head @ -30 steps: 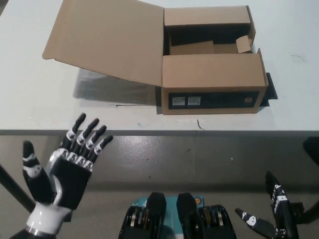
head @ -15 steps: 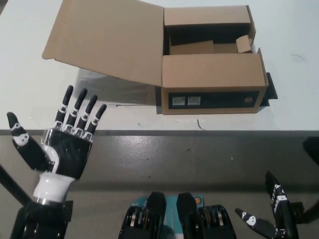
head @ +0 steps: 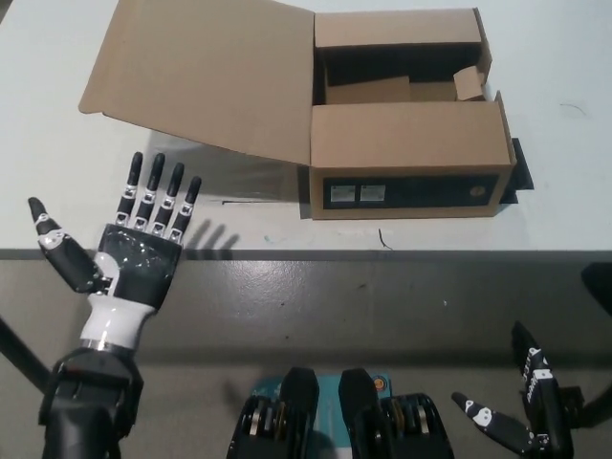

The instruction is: A small storge box is placed at the center of the table and the robot uses its left hand to push the lid and close it

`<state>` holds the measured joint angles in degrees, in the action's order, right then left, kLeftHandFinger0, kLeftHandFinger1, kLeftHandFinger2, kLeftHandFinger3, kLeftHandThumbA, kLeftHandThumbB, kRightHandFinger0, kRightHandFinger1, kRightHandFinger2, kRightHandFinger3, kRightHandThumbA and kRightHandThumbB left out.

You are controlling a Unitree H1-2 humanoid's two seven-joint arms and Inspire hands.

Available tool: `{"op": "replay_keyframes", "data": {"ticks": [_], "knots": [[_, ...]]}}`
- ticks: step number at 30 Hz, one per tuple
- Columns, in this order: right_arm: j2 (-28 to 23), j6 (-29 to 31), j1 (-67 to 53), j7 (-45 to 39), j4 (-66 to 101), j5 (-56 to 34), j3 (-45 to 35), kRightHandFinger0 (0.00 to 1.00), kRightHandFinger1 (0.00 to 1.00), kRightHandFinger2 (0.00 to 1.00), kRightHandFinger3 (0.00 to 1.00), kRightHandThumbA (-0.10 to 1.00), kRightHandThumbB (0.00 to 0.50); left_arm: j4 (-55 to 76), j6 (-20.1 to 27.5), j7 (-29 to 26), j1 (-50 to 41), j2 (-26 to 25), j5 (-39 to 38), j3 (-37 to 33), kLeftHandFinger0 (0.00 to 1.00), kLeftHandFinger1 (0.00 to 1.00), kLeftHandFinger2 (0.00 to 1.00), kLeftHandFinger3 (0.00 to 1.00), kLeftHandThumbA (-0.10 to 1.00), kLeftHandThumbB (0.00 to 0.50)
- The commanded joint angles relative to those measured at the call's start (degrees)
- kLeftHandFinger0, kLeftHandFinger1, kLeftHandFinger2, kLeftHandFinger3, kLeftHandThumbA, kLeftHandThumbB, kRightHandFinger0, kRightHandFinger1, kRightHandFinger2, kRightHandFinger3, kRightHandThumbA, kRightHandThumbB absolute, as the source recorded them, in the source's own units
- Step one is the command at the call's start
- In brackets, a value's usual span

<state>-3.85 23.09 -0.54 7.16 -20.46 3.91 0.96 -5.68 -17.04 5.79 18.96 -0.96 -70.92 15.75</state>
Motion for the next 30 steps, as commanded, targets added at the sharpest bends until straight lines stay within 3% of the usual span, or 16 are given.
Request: {"op": "replay_keyframes", "data": {"ticks": [1,21,24,30], "knots": [[-0.2,3.8,1.6,1.9,0.9,0.7,0.3,1.0,1.0,1.0,1.0,1.0,0.37,-2.0,-2.0,0.5,4.3,0.0,-0.7,1.2,1.0,1.0,1.0,1.0,1.0,0.402],[-0.3,3.8,1.7,1.4,0.9,-0.6,1.1,1.0,1.0,1.0,1.0,1.0,0.342,-21.7,0.5,0.4,18.8,-1.8,7.9,5.3,1.0,1.0,1.0,1.0,1.0,0.395],[-0.4,3.8,2.0,2.0,0.9,-0.2,1.1,1.0,1.0,1.0,1.0,1.0,0.346,-25.8,1.5,4.7,18.7,-2.0,9.3,5.3,1.0,1.0,1.0,1.0,1.0,0.411],[-0.5,3.8,1.8,2.1,1.1,-0.2,1.2,1.0,1.0,1.0,1.0,1.0,0.334,-27.4,2.0,6.0,17.8,-1.2,11.5,5.3,1.0,1.0,1.0,1.0,1.0,0.404]]}}
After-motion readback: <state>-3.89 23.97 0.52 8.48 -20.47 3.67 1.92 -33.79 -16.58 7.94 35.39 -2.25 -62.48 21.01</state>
